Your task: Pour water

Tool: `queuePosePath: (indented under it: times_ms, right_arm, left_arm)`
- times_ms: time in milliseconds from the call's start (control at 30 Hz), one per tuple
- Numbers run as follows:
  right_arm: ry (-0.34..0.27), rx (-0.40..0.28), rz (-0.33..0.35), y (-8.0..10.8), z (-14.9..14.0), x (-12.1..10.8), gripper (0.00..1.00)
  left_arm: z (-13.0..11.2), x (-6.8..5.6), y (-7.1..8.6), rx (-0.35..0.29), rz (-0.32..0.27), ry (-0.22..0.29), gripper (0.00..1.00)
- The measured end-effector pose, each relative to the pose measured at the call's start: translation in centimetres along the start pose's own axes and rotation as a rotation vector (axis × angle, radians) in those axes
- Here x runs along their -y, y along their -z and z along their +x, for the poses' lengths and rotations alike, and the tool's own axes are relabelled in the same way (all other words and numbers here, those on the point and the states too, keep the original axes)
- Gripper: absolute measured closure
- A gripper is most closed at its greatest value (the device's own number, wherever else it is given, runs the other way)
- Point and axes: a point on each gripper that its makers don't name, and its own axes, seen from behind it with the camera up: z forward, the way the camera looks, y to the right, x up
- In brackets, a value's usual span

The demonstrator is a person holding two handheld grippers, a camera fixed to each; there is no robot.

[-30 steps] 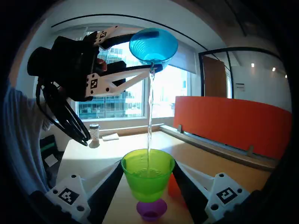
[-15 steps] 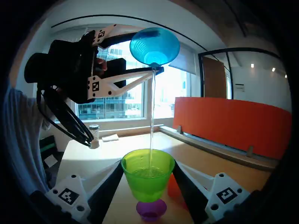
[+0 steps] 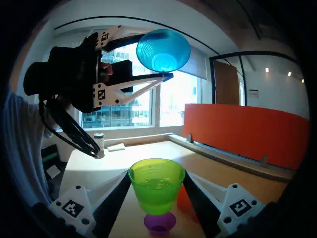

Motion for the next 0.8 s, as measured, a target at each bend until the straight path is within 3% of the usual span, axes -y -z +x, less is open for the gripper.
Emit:
queuePosePath:
  times_ms: [200,400,533,800]
  right_arm:
    - [0.001,-0.002,-0.002,-0.1,0.1,0.0,0.08]
    - [0.0,-0.005,-0.005,-0.2,0.2,-0.1,0.08]
    - [0.0,-0.008,-0.006,-0.1,0.2,-0.2,0.08]
    - [0.001,-0.016,-0.008,0.0,0.7,-0.1,0.08]
  left_arm:
    - [-0.1,0.0,0.0,-0.004,-0.002,0.036,0.14]
    - [-0.4,-0.1,-0.1,-0.008,-0.008,0.107,0.14]
    - [-0.6,-0.1,-0.1,-0.01,-0.008,0.184,0.14]
    - [-1.1,-0.2,0.0,-0.007,-0.008,0.408,0.14]
